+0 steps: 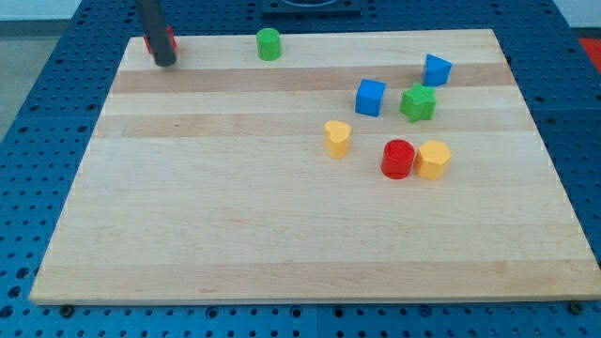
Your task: Move the yellow heart towards the top center of the board
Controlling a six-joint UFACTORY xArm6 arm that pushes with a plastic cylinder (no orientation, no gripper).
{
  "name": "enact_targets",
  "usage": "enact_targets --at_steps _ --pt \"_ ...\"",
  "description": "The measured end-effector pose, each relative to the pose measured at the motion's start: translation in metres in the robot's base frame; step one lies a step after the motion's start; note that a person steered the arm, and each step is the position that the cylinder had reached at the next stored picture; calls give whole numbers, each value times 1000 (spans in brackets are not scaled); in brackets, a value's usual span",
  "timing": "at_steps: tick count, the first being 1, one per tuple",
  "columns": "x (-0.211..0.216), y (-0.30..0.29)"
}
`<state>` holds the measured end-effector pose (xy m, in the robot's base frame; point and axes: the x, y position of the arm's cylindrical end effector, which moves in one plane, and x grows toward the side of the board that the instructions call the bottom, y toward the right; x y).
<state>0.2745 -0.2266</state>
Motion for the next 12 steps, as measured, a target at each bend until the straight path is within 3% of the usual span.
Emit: enact_targets --at_steps 2,4,5,6,8,9,10,12 --pt "122 40" --pt "225 162" --pt "241 238" --pt "229 291" --pt "144 290" --pt "129 269" --pt "129 249" --pt "145 282"
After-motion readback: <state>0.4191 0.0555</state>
